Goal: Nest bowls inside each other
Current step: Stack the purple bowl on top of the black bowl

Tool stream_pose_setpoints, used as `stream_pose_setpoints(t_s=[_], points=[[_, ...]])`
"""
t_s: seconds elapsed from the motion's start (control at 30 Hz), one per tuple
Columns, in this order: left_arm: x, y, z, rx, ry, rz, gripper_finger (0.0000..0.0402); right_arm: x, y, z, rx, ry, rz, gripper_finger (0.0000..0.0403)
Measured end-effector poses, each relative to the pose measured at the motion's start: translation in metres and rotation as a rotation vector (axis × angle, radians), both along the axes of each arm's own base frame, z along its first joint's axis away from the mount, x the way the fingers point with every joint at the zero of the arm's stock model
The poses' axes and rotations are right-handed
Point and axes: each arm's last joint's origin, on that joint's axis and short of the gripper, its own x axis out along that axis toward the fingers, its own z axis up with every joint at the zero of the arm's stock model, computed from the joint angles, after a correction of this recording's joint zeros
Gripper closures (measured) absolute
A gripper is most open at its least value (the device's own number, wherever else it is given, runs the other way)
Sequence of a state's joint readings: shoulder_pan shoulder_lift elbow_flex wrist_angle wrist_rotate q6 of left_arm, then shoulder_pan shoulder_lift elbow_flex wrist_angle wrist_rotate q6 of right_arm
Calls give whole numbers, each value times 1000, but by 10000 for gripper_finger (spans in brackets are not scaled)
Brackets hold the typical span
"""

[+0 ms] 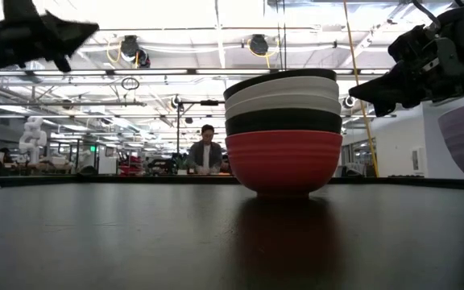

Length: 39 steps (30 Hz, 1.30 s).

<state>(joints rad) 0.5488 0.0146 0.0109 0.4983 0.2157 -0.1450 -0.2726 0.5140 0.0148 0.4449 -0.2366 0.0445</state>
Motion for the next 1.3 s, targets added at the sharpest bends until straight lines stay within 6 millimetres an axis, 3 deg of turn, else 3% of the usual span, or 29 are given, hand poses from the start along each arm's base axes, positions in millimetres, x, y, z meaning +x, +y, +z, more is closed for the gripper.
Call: stream_pose_setpoints(t_s=[0.2, 0.63, 1.3], points=[[9, 2, -14, -41, 163, -102, 401, 0, 0, 2, -8, -20, 0, 403], [13, 0, -22, -2, 271, -221, 401, 0, 0, 3, -12, -32, 0, 403], [15, 1, -44, -49, 482, -204, 400, 1, 0, 10, 0, -99, 0, 403]])
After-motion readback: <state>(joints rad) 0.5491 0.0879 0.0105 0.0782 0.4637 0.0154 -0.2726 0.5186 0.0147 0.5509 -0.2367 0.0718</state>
